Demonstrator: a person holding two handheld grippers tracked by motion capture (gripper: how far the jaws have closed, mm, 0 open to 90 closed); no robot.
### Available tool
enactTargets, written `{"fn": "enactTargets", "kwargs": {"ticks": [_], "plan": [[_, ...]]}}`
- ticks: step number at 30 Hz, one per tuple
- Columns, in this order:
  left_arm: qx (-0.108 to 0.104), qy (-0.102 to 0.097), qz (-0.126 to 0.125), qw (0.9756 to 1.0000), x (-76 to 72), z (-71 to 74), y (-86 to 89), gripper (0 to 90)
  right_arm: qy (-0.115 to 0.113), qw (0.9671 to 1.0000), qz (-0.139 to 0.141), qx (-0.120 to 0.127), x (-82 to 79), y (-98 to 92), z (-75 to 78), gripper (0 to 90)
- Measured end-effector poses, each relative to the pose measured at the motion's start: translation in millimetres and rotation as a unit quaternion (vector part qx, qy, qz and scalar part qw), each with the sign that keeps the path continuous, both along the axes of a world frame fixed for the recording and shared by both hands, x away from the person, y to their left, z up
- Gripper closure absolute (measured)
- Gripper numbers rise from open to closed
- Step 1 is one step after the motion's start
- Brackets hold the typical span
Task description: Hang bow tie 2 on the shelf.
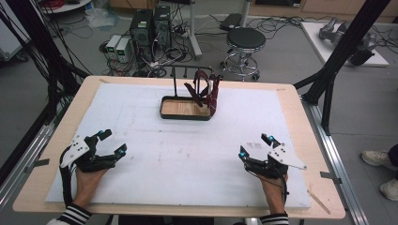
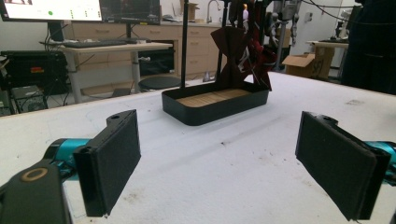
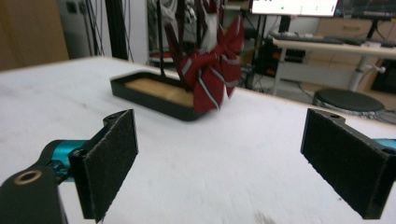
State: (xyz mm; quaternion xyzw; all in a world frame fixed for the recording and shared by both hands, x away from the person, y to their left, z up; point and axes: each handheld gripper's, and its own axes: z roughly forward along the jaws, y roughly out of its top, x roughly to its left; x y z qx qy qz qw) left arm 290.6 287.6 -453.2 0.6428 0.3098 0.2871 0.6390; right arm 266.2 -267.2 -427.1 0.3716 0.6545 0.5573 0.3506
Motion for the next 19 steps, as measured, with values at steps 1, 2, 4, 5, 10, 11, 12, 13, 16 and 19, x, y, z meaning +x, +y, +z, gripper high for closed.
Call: {"fn": "enactTargets", "kwargs": {"ticks": [1, 2, 4, 5, 10, 11, 12, 13, 16, 19], "plan": [[0.0, 0.001, 0.0, 1.0, 0.0, -0.1, -0.2, 14.3, 0.0, 1.0, 0.0, 0.0, 0.0, 0.0, 0.0, 10.2], [0.002, 0.0, -0.001, 1.0, 0.1, 0.0, -0.2, 14.3, -0.005, 0.9999, -0.002, 0.012, -1.7, -3.5, -4.4, 10.2], [0.003, 0.0, 0.0, 1.0, -0.1, 0.0, -0.5, 14.3, -0.006, 0.9997, -0.004, 0.022, -2.9, -8.5, -11.2, 10.2], [0.003, 0.0, 0.0, 1.0, -0.1, 0.0, -0.4, 14.3, -0.012, 0.9996, -0.004, 0.023, -4.0, -9.6, -14.4, 10.2], [0.002, 0.0, 0.001, 1.0, -0.2, 0.0, -0.3, 14.3, -0.021, 0.9996, -0.003, 0.02, -6.4, -9.1, -25.1, 10.2], [0.002, -0.001, 0.001, 1.0, -0.2, 0.0, -0.3, 14.3, -0.026, 0.9995, -0.003, 0.019, -6.6, -8.7, -24.9, 10.2], [0.002, 0.0, 0.002, 1.0, -0.2, 0.0, -0.3, 14.3, -0.027, 0.9994, -0.002, 0.022, -7.4, -8.5, -24.6, 10.2], [0.002, 0.0, 0.002, 1.0, -0.2, 0.0, -0.3, 14.3, -0.024, 0.9994, -0.002, 0.024, -7.7, -8.8, -24.6, 10.2], [0.002, 0.0, 0.002, 1.0, -0.1, -0.1, -0.5, 14.3, -0.028, 0.9992, -0.003, 0.028, -7.6, -9.9, -25.6, 10.2], [0.0, 0.0, 0.004, 1.0, -0.4, -0.2, -0.7, 14.3, -0.031, 0.9991, -0.005, 0.03, -7.9, -10.5, -25.9, 10.2]]}}
